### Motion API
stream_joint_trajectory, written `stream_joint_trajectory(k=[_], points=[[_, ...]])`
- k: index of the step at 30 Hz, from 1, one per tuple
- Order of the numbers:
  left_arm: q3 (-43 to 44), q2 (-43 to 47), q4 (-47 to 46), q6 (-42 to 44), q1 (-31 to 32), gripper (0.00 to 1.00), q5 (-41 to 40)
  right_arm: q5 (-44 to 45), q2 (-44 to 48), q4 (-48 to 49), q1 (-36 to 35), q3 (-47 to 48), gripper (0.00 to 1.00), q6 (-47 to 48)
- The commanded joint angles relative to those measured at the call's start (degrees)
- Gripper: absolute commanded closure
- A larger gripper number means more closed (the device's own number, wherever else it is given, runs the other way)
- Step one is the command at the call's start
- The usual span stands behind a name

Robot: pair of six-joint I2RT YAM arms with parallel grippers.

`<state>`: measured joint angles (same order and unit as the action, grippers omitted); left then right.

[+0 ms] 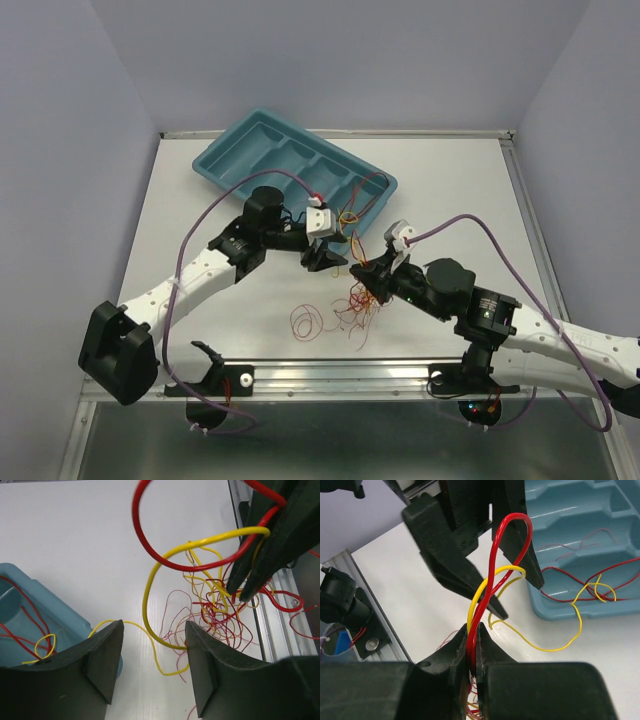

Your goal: Untangle the cables

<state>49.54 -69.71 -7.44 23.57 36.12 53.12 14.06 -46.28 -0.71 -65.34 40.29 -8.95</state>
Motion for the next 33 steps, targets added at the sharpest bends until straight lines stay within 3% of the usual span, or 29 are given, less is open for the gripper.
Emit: stream_joint_trajectory(k=[1, 2, 3, 5, 6, 9, 12, 13, 15, 16, 21, 24, 25, 26, 29, 32, 33], points=[[4.8, -3.6, -2.0, -1.8, -0.3, 0.42, 2.9, -1.1, -0.1, 4.5, -0.2, -1.1, 0.89, 0.8], [5.3, -4.4, -2.0, -2.0, -0.3, 0.46, 3.1, -1.1, -0.6, 4.5, -0.2, -1.0, 0.89, 0.8], [6.0, -4.9, -1.9, -2.0, -0.3, 0.68, 3.3, -1.0, -0.7, 4.5, -0.2, -1.0, 0.89, 0.8], [6.5, -5.3, -1.0, -1.3, -0.3, 1.0, 2.3, -0.1, -1.1, 4.5, -0.3, -1.1, 0.89, 0.5], [6.5, -4.7, -0.7, -1.4, -0.8, 1.0, -1.2, 0.5, -1.0, 4.5, -0.2, -1.4, 0.89, 0.3], [4.3, 3.9, -4.9, -6.1, -5.4, 1.0, -10.2, 6.0, 0.3, 4.5, -0.2, -2.6, 0.65, -1.3], [4.2, 14.7, -3.8, -7.0, -8.5, 1.0, -22.3, 12.0, 2.1, 4.4, -0.2, -4.3, 0.58, -2.7], [4.4, 17.5, -2.2, -5.8, -8.9, 1.0, -24.9, 13.4, 2.4, 4.4, -0.2, -4.6, 0.59, -3.3], [7.0, 22.3, 0.4, -4.3, -8.8, 1.0, -30.0, 16.2, 2.9, 4.1, -0.2, -5.0, 0.79, -3.8], [8.5, 25.5, 3.5, -3.5, -8.9, 1.0, -31.4, 16.2, 3.0, 4.1, -0.2, -5.0, 0.94, -4.0], [23.3, 26.8, 12.6, -1.2, -8.9, 1.0, -40.6, 15.7, 2.2, 3.9, -0.2, -5.0, 0.96, -4.9], [30.1, 25.8, 14.2, 0.0, -8.8, 1.0, -46.4, 9.5, 1.0, 5.3, -0.2, -5.5, 0.6, -3.8], [31.7, 25.5, 15.5, 0.3, -8.9, 1.0, -46.4, 6.5, 0.0, 6.6, -0.2, -5.7, 0.36, -2.9], [33.3, 25.1, 16.3, 0.4, -8.8, 1.0, -45.8, 3.3, -0.6, 8.3, -0.3, -6.3, 0.25, -2.0], [39.5, 22.8, 19.7, -0.3, -8.9, 1.0, -42.9, -7.5, -3.5, 16.7, -0.2, -7.8, 0.09, 0.7], [44.8, 20.5, 19.7, -0.5, -8.9, 1.0, -46.9, -11.4, -9.1, 21.2, -0.2, -5.7, 0.06, 1.8], [47.0, 19.8, 19.2, -0.4, -8.9, 1.0, -51.6, -12.0, -10.7, 21.6, -0.2, -4.8, 0.06, 2.2]])
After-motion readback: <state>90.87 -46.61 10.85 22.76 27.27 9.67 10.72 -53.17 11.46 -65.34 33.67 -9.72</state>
